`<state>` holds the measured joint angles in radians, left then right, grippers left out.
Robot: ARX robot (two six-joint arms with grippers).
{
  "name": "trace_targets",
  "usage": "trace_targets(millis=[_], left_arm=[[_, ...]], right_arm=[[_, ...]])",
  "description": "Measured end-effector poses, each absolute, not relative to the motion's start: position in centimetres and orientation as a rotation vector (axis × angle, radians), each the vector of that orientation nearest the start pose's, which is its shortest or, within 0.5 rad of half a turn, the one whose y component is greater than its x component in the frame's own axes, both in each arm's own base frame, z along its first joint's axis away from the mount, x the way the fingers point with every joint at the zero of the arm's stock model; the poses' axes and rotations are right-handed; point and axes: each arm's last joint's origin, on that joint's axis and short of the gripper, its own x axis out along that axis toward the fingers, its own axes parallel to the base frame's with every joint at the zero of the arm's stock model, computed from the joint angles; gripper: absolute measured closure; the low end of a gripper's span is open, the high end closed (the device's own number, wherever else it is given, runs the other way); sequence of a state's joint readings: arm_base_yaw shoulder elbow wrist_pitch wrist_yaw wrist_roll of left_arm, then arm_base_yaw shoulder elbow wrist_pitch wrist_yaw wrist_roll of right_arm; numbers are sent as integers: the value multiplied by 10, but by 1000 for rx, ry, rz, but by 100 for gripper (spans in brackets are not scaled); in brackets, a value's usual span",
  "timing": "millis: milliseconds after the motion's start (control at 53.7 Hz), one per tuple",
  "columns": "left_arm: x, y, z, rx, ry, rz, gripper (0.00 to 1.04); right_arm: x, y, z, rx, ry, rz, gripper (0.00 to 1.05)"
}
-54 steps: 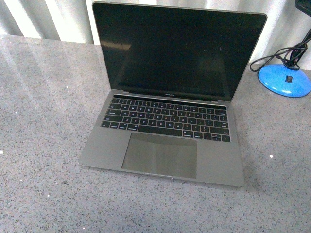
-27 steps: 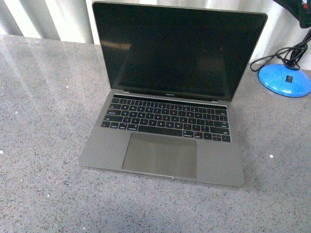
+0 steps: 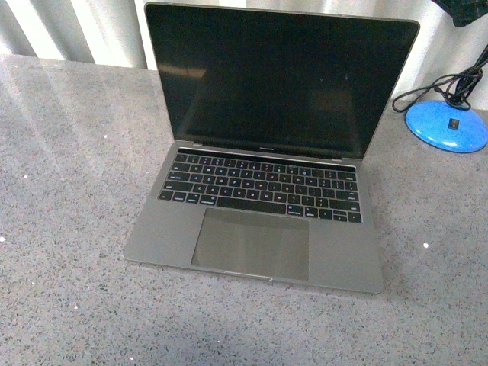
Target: Close laptop
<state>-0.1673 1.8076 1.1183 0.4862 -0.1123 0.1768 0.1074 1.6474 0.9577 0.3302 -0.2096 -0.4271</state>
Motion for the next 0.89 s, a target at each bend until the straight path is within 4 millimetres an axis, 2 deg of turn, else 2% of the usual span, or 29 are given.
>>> trace_targets(millis=[186,335,447,540,894], left_arm=[[409,-73,225,212,222,-98,53],[417,-84,220,223,248,-145,86],[422,-90,220,231,261,-175,101],[425,-93,222,238,261,-199,101],[429,-106,222,232,321,-290,101]], right_arm=[[363,45,224,-407,291,388,42],[369,47,226,-415,289,446,73],[373,48,224,-422,298,463,90],[378,49,222,-420,310,474,104],[390,56,218,-416,321,518,104]])
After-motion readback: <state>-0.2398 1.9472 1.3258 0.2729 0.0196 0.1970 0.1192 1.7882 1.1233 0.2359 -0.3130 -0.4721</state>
